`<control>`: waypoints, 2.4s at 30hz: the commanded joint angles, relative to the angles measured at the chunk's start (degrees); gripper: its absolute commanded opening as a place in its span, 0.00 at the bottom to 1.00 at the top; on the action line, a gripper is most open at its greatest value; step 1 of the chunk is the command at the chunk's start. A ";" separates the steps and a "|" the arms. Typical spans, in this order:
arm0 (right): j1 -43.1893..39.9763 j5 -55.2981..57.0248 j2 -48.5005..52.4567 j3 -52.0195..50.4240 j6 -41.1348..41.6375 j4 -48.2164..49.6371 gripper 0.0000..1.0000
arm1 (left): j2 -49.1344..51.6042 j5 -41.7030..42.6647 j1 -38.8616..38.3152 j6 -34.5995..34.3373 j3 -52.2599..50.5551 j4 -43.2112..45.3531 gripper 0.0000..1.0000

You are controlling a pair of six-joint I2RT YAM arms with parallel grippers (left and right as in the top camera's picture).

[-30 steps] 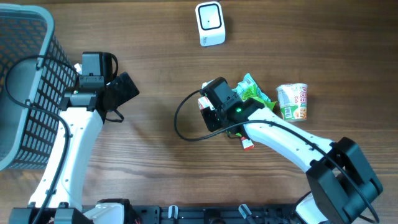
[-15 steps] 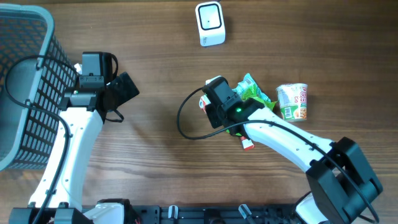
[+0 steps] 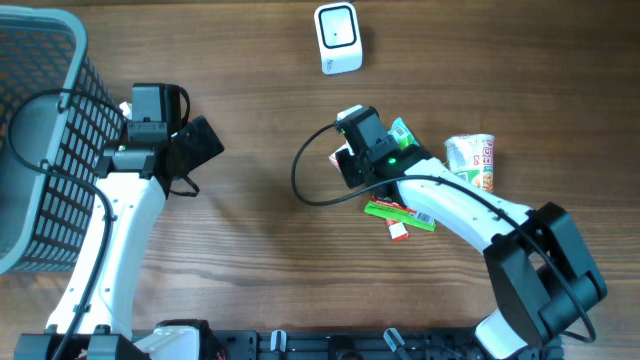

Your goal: Scan the item barcode

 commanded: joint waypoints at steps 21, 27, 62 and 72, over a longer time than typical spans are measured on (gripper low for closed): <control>-12.41 -27.67 6.91 -1.14 -10.14 3.19 0.25 | -0.72 -0.52 0.22 -0.31 0.07 -0.02 1.00; -12.41 -27.67 6.91 -1.11 -10.05 1.73 0.29 | -0.72 -0.52 0.22 -0.31 0.07 -0.02 1.00; -22.77 -100.00 -12.98 -0.35 11.28 -2.51 0.04 | -0.72 -0.55 0.22 -0.31 0.07 -0.02 1.00; -29.18 -99.95 -21.33 -0.35 13.11 -2.14 0.04 | -0.72 -0.52 0.22 -0.31 0.07 -0.02 1.00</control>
